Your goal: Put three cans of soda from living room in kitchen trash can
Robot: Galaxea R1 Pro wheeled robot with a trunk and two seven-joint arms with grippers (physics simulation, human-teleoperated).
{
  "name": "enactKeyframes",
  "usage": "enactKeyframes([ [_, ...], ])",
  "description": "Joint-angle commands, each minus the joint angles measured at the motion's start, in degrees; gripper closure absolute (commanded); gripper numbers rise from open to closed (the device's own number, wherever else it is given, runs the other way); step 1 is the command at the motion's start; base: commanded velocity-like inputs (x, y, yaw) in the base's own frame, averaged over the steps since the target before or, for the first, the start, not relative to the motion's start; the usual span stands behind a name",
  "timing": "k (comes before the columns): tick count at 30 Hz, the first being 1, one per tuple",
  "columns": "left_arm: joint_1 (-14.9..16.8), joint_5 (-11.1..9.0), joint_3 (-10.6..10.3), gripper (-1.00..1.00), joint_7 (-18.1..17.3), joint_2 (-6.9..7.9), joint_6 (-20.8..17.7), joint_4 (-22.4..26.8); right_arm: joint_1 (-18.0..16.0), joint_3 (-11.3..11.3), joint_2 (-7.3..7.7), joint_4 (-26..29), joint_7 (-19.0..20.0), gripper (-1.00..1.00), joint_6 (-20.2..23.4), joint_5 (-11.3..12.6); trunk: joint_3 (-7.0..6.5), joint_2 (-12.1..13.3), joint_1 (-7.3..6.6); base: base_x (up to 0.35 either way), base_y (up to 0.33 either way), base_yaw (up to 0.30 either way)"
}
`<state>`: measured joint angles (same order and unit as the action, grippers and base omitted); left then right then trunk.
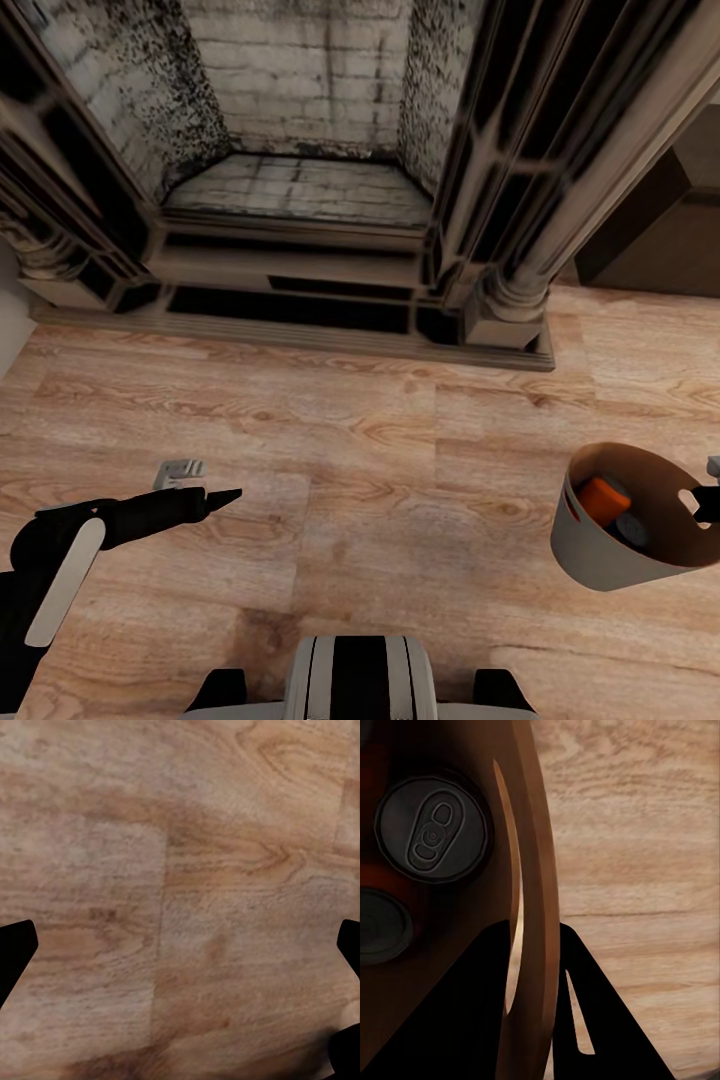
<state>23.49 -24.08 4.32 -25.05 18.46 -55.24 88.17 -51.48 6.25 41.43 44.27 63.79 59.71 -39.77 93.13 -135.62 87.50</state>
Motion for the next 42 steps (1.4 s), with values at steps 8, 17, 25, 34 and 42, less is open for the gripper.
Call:
enactKeyframes([
  [8, -0.02, -0.23, 0.07, -1.00, -0.03, 0.00, -0.06, 0.07, -0.02, -0.01, 0.11, 0.02, 0.26, 1.00, 0.29, 0.39, 0.00, 0.00, 0.00, 0.000, 0.000, 0.000],
  [17, -0.02, -0.27, -0.03, -1.00, -0.02, -0.01, -0.02, 0.07, 0.06, 0.06, 0.17, 0.02, 0.28, 1.00, 0.29, 0.40, 1.25, -2.81, 1.53, 0.000, 0.000, 0.000],
  [25, -0.02, -0.27, -0.05, -1.00, -0.01, -0.01, 0.03, 0.07, 0.07, 0.07, 0.28, 0.02, 0.28, 1.00, 0.29, 0.41, 1.97, -4.41, 2.41, 0.000, 0.000, 0.000],
  [34, -0.02, -0.01, -0.15, -1.00, 0.00, -0.01, 0.06, 0.02, 0.06, 0.18, 0.81, 0.03, 0.28, 1.00, 0.29, 0.41, 2.87, -6.42, 3.51, 0.000, 0.000, 0.000],
  [42, -0.02, 0.00, -0.20, -1.00, 0.00, -0.01, 0.12, 0.02, 0.07, 0.16, 0.94, 0.04, 0.28, 1.00, 0.29, 0.39, 3.63, -7.64, 4.20, 0.000, 0.000, 0.000],
])
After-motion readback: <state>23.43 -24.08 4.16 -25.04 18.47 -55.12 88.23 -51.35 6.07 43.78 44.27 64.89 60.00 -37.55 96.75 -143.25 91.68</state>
